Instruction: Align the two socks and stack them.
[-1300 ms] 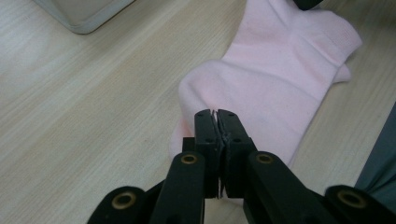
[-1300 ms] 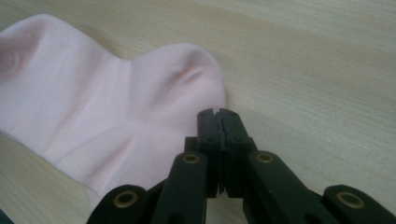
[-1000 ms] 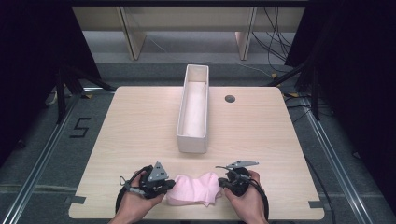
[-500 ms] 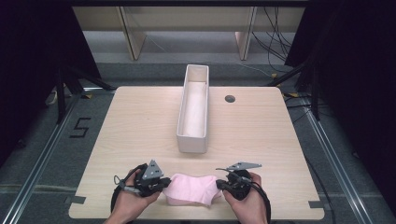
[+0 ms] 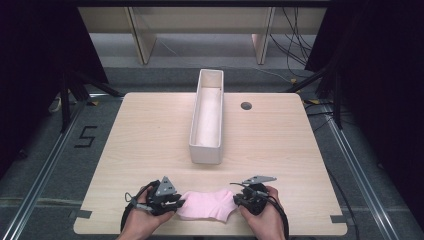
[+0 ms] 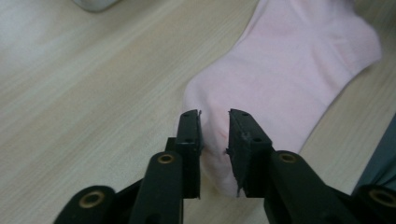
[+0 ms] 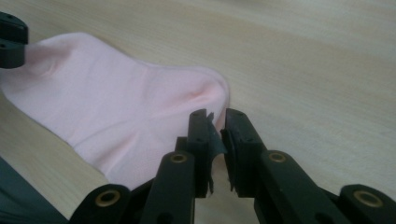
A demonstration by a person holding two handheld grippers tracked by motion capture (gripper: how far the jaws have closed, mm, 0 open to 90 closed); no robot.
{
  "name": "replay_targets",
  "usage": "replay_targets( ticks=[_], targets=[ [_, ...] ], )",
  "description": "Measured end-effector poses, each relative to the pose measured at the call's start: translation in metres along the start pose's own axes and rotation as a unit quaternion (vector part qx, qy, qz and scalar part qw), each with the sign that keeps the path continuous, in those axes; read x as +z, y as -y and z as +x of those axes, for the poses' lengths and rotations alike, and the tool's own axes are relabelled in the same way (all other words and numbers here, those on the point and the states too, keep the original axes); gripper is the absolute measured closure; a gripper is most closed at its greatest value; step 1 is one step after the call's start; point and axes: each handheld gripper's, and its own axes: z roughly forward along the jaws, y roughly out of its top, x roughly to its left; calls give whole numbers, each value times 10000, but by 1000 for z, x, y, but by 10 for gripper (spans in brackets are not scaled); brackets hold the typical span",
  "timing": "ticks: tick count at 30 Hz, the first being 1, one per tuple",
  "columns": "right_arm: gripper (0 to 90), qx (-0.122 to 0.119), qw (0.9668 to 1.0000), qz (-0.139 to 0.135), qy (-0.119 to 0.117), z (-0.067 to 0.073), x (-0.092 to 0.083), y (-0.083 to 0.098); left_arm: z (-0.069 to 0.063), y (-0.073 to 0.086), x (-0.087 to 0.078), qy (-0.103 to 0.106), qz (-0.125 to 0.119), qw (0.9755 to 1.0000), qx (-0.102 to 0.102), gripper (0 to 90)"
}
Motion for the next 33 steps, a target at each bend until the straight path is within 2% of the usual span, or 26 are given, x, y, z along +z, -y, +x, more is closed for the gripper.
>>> replay_targets(
  ticks=[1,2,3,4,5,6,7,8,9,10,11,12,13,14,15,17,18,20,21,22,23,25,26,27,29,33],
  targets=[
    [808,61,10000,-35,-11,2,-1,-1,-1,-1,-3,-12,-14,10000,76,716],
    [809,-35,10000,-59,-15,2,-3,-1,-3,-2,-4,-5,-65,10000,56,718],
    [808,-110,9998,-180,26,5,-2,-2,-5,-2,-5,4,-53,9999,124,756],
    [808,-110,9998,-180,26,5,-2,-2,-7,-2,-4,91,-4,9998,157,756],
    [806,-272,9996,-104,55,7,0,-3,-10,1,3,158,157,9995,226,785],
    [806,-272,9996,-104,55,7,0,-3,-10,1,3,158,157,9995,226,796],
    [806,-245,9996,-132,42,8,3,-3,-12,3,6,251,250,9991,249,796],
    [802,-271,9996,12,19,8,5,-4,-14,6,10,289,288,9989,234,806],
    [802,-271,9996,12,19,8,5,-4,-16,8,13,335,325,9986,241,806],
    [801,-320,9994,-16,101,8,7,-4,-17,10,15,350,334,9986,223,811],
    [800,-236,9996,80,134,10,8,-3,-18,11,17,370,342,9984,266,812],
    [801,-409,9989,72,205,7,10,-4,-18,12,17,369,376,9983,256,812],
    [801,-417,9990,50,154,7,12,-3,-20,12,18,345,315,9987,199,810],
    [802,-410,9990,86,166,7,13,-3,-19,13,18,301,372,9984,302,808],
    [802,-415,9989,119,195,6,15,-3,-20,13,18,341,357,9984,267,804],
    [801,-463,9986,137,214,3,18,-2,-19,14,17,330,353,9985,274,784],
    [797,-468,9983,131,317,1,19,-2,-18,13,16,323,287,9988,232,766],
    [795,-456,9984,132,313,1,19,-1,-16,13,14,282,228,9991,228,750],
    [786,-348,9991,106,202,3,19,-1,-13,12,10,147,75,9996,227,702],
    [786,-348,9991,106,202,3,19,-1,-13,12,10,147,75,9996,227,678],
    [779,-357,9992,57,178,1,14,-2,-10,10,3,60,-114,9998,157,640],
    [773,-324,9993,-57,189,1,13,-3,-8,10,1,-1,-205,9997,104,608],
    [753,-229,9996,-67,115,-1,7,-5,-2,10,-4,-123,-247,9995,120,544],
    [753,-229,9996,-67,115,-1,7,-5,-2,10,-4,-123,-247,9995,120,512],
    [729,-339,9990,-201,204,-5,5,-6,2,10,-5,-232,-319,9992,-26,479],
    [698,-302,9988,-359,146,-11,5,-6,10,14,-6,-261,-406,9983,-329,428]
  ],
)
